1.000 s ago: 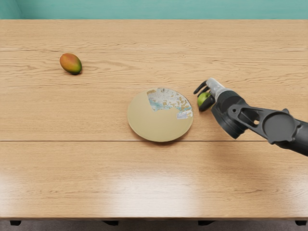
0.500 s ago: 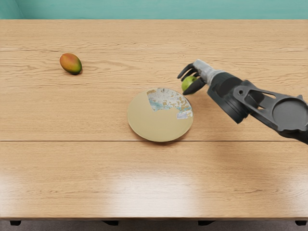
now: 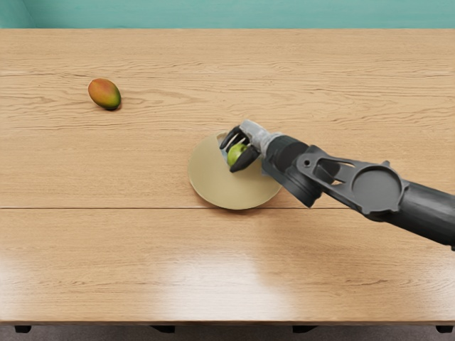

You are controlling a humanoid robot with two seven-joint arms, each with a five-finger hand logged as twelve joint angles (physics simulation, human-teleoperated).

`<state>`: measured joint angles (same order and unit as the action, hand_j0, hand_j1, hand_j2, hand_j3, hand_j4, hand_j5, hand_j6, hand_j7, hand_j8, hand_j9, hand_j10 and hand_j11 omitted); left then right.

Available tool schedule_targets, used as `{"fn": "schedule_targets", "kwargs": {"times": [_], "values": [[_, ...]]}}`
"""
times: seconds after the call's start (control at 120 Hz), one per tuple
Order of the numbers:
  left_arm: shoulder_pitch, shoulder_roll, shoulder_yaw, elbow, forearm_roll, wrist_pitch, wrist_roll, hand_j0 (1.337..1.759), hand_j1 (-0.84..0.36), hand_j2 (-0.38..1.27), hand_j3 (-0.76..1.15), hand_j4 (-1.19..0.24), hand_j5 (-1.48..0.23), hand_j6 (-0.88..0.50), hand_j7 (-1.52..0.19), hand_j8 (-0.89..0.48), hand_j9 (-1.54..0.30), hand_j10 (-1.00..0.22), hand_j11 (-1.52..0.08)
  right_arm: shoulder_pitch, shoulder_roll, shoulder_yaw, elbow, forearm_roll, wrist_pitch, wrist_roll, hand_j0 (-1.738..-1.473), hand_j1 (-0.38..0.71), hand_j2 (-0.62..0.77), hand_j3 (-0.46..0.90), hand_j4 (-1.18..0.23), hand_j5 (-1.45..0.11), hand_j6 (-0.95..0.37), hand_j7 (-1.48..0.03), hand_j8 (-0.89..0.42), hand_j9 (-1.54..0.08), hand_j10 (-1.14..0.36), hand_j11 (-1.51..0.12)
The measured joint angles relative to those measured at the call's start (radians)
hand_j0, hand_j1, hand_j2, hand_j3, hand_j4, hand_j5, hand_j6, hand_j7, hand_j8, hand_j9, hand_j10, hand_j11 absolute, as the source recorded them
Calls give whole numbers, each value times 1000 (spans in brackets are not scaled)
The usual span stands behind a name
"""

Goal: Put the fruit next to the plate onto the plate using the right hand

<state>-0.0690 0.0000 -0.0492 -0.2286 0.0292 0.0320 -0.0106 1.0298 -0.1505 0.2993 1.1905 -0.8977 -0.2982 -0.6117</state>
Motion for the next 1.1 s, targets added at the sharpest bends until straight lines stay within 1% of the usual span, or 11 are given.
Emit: {"fn": "schedule_targets", "kwargs": {"times": [0.05, 0.117, 0.15, 0.158, 0.233, 0.417, 0.533, 0.683, 0.85, 0.992, 1.1], "values": [[0, 0, 0, 0, 0, 0, 0, 1658, 349, 0, 0, 0, 0, 0, 0, 0, 0, 0, 0, -1, 2, -1, -2, -1, 0, 0, -1650, 261, 43, 0, -647, -891, -488, -863, -360, -882, -458, -864], [0, 0, 0, 0, 0, 0, 0, 1658, 349, 0, 0, 0, 0, 0, 0, 0, 0, 0, 0, -1, -1, 0, -11, -3, -6, 0, -1653, 106, 29, 0, -480, -660, -365, -639, -272, -653, -343, -640], [0, 0, 0, 0, 0, 0, 0, 1658, 349, 0, 0, 0, 0, 0, 0, 0, 0, 0, 0, -1, -4, 3, -13, -4, -6, 1, -1653, 41, 24, 0, -408, -566, -312, -547, -232, -560, -375, -531], [0, 0, 0, 0, 0, 0, 0, 1658, 349, 0, 0, 0, 0, 0, 0, 0, 0, 0, 0, 0, -5, 3, -13, -4, -6, 1, -1654, 26, 23, 0, -391, -546, -300, -526, -222, -541, -322, -644], [0, 0, 0, 0, 0, 0, 0, 1658, 349, 0, 0, 0, 0, 0, 0, 0, 0, 0, 0, 10, -14, 12, -9, -4, -4, 1, -1655, -83, 15, 0, -277, -386, -214, -372, -159, -383, -243, -500], [0, 0, 0, 0, 0, 0, 0, 1658, 349, 0, 0, 0, 0, 0, 0, 0, 0, 0, 0, -16, -139, 188, 133, 11, 142, 1, -1657, -227, 5, 0, -125, -173, -100, -166, -78, -171, -111, -219], [0, 0, 0, 0, 0, 0, 0, 1658, 349, 0, 0, 0, 0, 0, 0, 0, 0, 0, 0, -146, -208, 471, 220, 133, 457, 1, -1657, -269, 1, 0, -81, -110, -67, -107, -54, -109, -73, -136], [-4, 0, -1, 0, -1, -1, 0, 1658, 349, 0, 0, 0, 0, 0, 0, 0, 0, 0, 0, -392, -260, 844, 249, 376, 796, 1, -1658, -297, -2, 0, -50, -67, -43, -66, -37, -67, -46, -80], [-4, 0, -3, 0, -1, -1, 0, 1658, 349, 0, 0, 0, 0, 0, 0, 0, 0, 0, 0, -632, -306, 1121, 225, 542, 886, 1, -1658, -314, -2, 0, -32, -43, -29, -43, -27, -43, -31, -49], [-9, 0, -6, 0, -1, -1, 0, 1658, 349, 0, 0, 0, 0, 0, 0, 0, 0, 0, 0, -781, -316, 1266, 176, 654, 903, 1, -1658, -321, -2, 0, -24, -33, -23, -32, -21, -33, -23, -35], [-9, 0, -7, 0, -1, -1, 0, 1658, 349, 0, 0, 0, 0, 0, 0, 0, 0, 0, 0, -846, -318, 1341, 156, 690, 907, 1, -1658, -325, -2, 0, -21, -28, -19, -28, -19, -28, -20, -30]]}}
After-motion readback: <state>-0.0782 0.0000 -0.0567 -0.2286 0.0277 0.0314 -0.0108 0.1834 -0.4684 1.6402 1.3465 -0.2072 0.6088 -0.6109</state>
